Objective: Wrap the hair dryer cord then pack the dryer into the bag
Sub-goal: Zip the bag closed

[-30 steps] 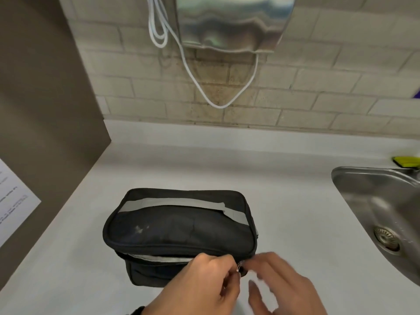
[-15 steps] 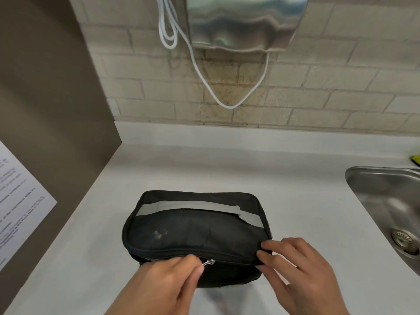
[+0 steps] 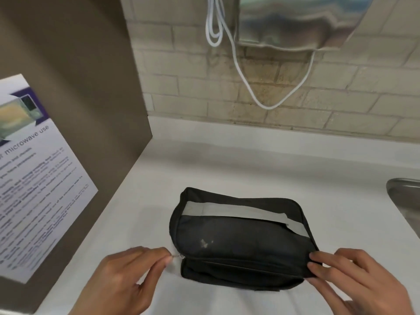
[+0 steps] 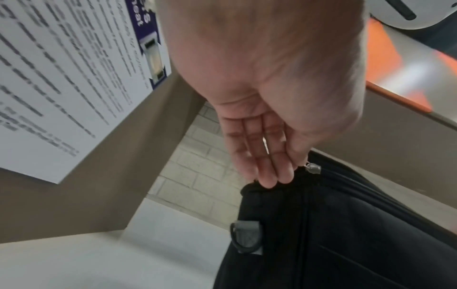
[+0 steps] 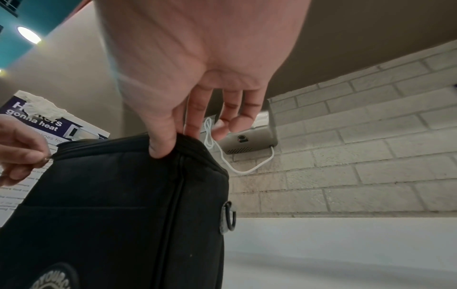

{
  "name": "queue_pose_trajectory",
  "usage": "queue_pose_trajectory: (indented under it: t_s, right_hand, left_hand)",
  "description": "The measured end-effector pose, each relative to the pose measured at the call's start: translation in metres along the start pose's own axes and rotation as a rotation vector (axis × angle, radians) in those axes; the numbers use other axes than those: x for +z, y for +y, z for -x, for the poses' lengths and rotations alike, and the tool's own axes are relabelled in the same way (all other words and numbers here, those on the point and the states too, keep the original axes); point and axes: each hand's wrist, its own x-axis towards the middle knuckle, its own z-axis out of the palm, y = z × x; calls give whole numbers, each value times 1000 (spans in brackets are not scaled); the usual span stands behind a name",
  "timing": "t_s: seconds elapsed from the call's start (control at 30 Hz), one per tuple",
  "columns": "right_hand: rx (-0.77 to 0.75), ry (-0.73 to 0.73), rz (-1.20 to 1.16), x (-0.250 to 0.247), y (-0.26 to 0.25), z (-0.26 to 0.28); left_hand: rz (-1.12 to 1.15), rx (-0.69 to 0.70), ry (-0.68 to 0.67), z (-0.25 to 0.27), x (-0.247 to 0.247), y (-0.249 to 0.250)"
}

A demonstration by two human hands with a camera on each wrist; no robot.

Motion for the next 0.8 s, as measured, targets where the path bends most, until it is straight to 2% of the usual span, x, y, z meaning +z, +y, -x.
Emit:
queue_pose_trajectory:
  t_s: [0.13, 0.23, 0.37, 0.47, 0.63, 0.8]
  right_hand:
    - [56, -81, -10, -4, 0, -6]
    - [142, -125, -68, -16, -36, -28]
    - [-16, 48, -247, 6, -115, -59]
    - [-69, 136, -250, 38, -153, -74]
    - [-104, 231, -151, 68, -156, -85]
    - [-176, 289, -139, 68, -157, -88]
  left_hand:
    - [95, -52, 12, -2, 3, -4]
    - [180, -85, 9, -4, 7, 5]
    - [217, -162, -19, 1, 7, 11]
    - [229, -177, -8, 7, 9, 12]
    - [299, -189, 7, 9, 11, 11]
    - [303, -218, 68, 6, 13, 7]
